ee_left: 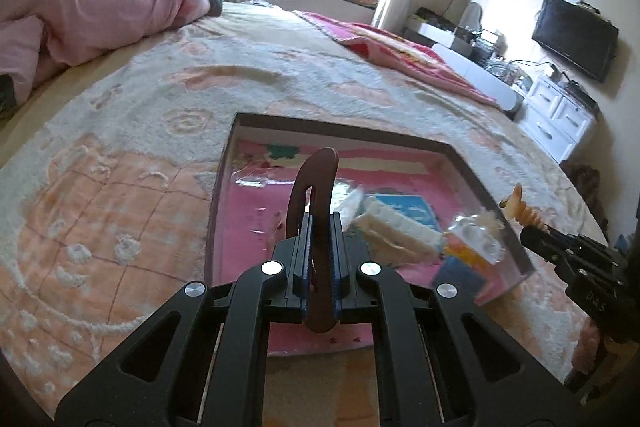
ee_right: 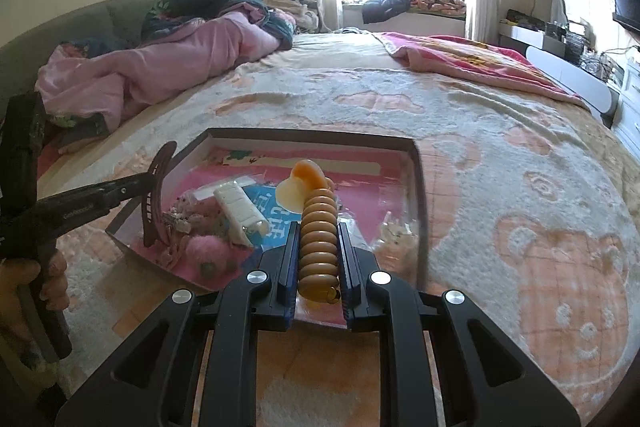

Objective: Organize jewelry
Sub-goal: 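Carry the brown hair claw and the orange coil over the tray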

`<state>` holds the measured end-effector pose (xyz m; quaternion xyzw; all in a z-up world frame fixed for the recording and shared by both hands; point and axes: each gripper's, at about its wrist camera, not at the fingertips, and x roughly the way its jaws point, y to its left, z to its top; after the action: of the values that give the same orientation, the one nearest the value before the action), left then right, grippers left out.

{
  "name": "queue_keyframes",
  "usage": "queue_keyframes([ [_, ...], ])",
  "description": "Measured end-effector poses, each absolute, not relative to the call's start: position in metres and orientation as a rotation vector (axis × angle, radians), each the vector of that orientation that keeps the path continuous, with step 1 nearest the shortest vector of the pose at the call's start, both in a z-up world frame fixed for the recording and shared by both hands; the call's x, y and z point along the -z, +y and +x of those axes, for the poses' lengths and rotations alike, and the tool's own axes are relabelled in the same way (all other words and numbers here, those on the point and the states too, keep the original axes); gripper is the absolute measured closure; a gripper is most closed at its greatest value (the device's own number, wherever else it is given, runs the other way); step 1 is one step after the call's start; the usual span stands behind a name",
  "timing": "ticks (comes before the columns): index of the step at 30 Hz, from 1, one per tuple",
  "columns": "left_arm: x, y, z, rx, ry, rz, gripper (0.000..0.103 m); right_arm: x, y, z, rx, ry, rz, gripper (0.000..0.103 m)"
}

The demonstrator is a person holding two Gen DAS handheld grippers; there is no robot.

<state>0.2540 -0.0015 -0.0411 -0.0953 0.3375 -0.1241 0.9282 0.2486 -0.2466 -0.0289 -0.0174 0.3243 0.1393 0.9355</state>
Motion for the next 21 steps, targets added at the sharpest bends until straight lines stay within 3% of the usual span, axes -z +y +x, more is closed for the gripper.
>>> queue_keyframes([
  [16, 0.051, 0.004, 0.253, 0.230, 0.719, -0.179, 0.099, 0.059, -0.232, 0.269, -0.291, 0.737, -0.011, 0.085],
  [19, 0.051, 0.004, 0.250, 0.226, 0.721, -0.173, 0.098, 0.056, -0.236, 0.264, -0.287, 0.724, 0.003, 0.075],
  [21, 0.050, 0.003, 0.247, 0.225, 0.719, -0.169, 0.091, 0.052, -0.240, 0.258, -0.285, 0.710, 0.009, 0.072],
])
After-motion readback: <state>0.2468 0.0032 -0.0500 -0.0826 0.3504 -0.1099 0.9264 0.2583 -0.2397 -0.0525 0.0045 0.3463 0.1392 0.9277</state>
